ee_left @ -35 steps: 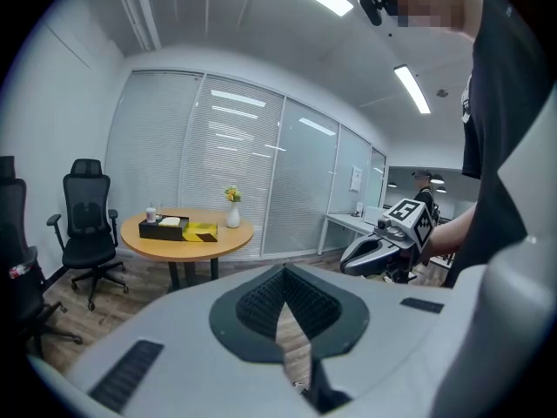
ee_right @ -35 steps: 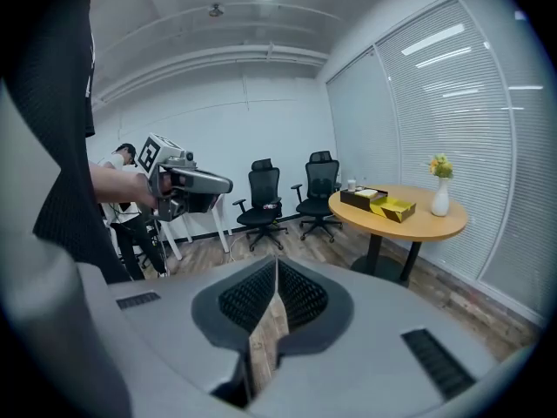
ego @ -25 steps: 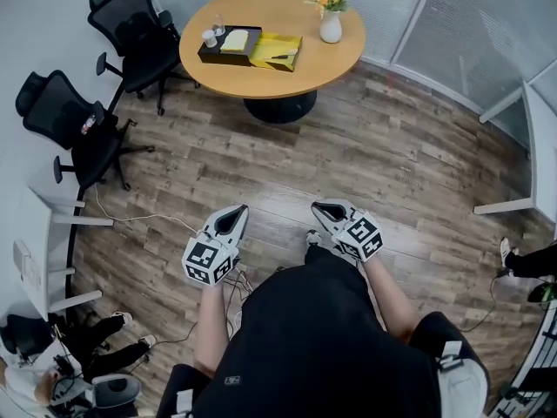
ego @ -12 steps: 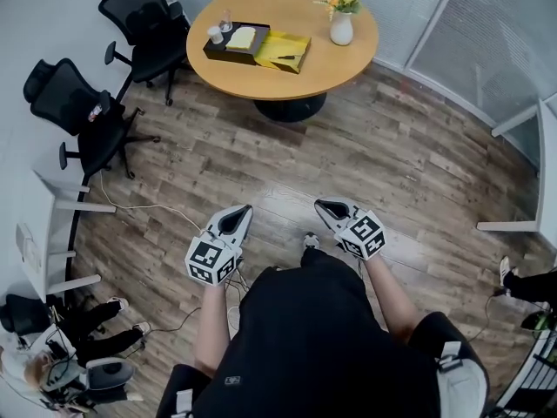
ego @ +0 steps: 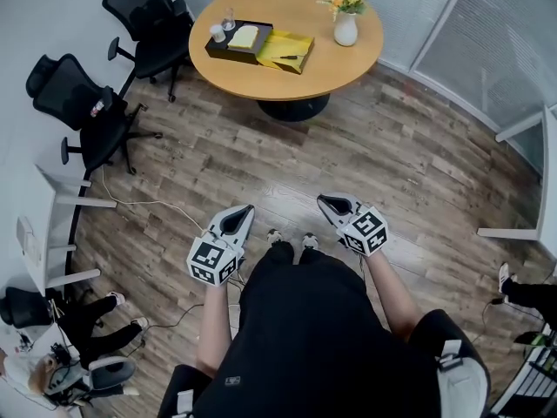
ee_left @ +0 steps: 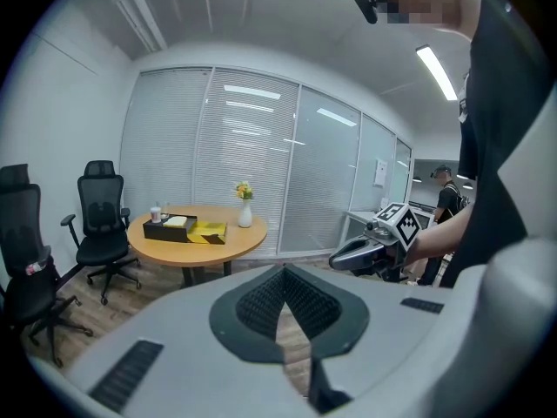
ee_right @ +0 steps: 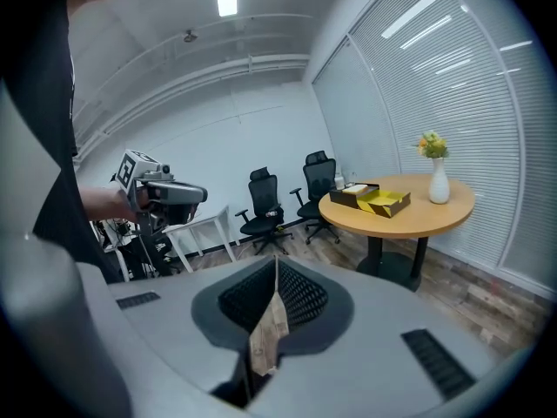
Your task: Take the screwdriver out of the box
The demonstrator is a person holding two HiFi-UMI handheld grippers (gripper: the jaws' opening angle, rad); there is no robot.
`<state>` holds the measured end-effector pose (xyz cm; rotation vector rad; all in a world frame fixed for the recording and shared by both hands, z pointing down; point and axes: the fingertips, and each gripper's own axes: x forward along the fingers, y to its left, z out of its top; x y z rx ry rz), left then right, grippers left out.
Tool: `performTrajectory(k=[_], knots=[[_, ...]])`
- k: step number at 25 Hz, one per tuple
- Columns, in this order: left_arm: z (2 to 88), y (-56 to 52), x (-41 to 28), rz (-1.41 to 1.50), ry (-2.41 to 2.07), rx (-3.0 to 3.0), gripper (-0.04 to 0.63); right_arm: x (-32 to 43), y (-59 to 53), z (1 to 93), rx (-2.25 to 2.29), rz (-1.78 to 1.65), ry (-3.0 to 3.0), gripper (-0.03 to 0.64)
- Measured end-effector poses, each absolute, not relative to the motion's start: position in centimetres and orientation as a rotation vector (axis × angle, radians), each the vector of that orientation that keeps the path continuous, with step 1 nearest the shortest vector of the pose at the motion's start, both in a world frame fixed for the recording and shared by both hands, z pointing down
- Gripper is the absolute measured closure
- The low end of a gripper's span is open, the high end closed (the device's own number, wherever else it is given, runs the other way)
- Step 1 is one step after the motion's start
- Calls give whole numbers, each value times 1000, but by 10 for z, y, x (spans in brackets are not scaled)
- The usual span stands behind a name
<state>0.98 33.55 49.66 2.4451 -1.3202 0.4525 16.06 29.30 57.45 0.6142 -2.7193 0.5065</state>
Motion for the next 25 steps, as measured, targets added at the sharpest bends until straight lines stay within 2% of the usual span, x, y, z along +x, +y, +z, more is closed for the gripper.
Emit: performTrajectory(k=[14, 25], knots=[[498, 297, 7, 415, -1266, 2493, 589, 161, 278, 580, 652, 504, -2673, 609], [496, 265, -26, 399, -1212, 2519, 589, 126, 252, 572, 700, 492, -2658, 609]])
